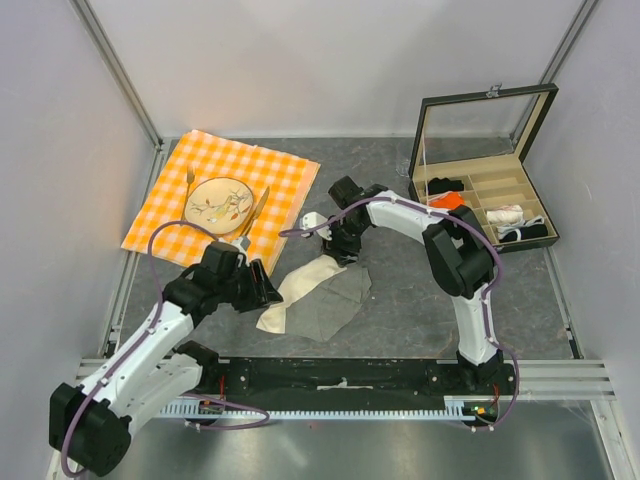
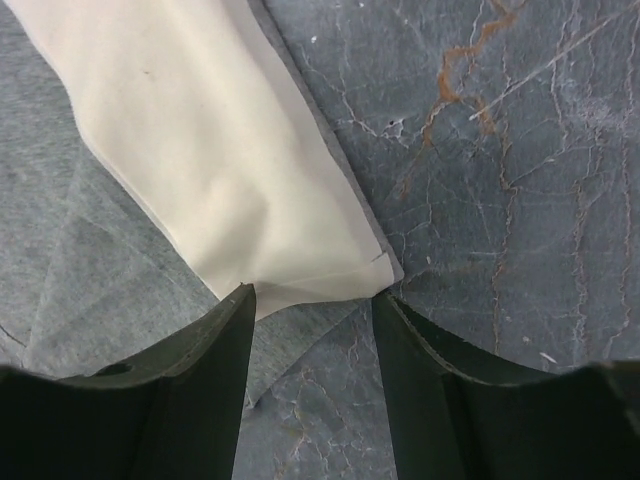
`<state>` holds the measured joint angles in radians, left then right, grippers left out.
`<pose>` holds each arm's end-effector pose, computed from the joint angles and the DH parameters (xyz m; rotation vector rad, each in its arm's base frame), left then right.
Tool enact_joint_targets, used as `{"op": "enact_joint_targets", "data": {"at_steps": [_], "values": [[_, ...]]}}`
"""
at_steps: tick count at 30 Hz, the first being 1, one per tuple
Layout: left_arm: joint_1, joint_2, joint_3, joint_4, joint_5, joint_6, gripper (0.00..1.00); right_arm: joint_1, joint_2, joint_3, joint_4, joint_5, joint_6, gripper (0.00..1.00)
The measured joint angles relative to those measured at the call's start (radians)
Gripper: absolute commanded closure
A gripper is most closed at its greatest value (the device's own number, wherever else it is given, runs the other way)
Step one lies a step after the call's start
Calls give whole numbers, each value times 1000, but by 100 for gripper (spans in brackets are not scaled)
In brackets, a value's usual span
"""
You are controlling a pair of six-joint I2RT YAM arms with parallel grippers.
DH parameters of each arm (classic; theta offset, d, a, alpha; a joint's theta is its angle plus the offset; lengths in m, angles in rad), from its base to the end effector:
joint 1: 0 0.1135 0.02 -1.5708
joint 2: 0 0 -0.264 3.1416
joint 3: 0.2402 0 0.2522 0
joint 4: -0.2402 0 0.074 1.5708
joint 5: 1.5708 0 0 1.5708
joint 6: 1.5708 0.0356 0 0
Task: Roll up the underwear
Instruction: Flatten out the underwear at the center of the board.
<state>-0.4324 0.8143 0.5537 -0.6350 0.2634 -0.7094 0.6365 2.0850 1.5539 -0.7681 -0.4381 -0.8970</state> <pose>0.1402 -0.0749 0.2158 -0.2393 2.5935 -0.7835 0.3287 0.2618 0.1687 -1.9786 1.9327 0.5612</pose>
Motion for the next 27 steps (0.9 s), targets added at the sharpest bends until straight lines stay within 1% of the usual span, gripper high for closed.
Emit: {"op": "enact_joint_targets", "data": {"at_steps": [2, 3, 5, 6, 9, 12, 16, 23, 27], "values": [[0, 22, 0, 1, -3, -1, 44, -5, 8, 0, 8, -1, 23, 51], [0, 35, 0, 2, -9, -2, 44, -7, 9, 0, 11, -5, 39, 59], [0, 64, -2, 2, -24, -4, 45, -10, 9, 0, 18, -17, 56, 69], [0, 77, -5, 3, -29, -5, 45, -11, 9, 0, 21, -27, 66, 79], [0, 109, -11, 10, -48, -10, 45, -17, 9, 0, 21, -60, 100, 95], [0, 131, -22, 17, -56, -14, 46, -29, 8, 0, 20, -90, 128, 99], [-2, 158, -32, 27, -64, -19, 46, -77, -10, -1, 18, -137, 171, 100], [-2, 217, -32, 92, -49, -16, 46, -238, -116, -51, 18, -168, 218, 100], [-9, 281, -30, 150, -43, -2, 46, -322, -159, -85, 17, -188, 225, 100]]}}
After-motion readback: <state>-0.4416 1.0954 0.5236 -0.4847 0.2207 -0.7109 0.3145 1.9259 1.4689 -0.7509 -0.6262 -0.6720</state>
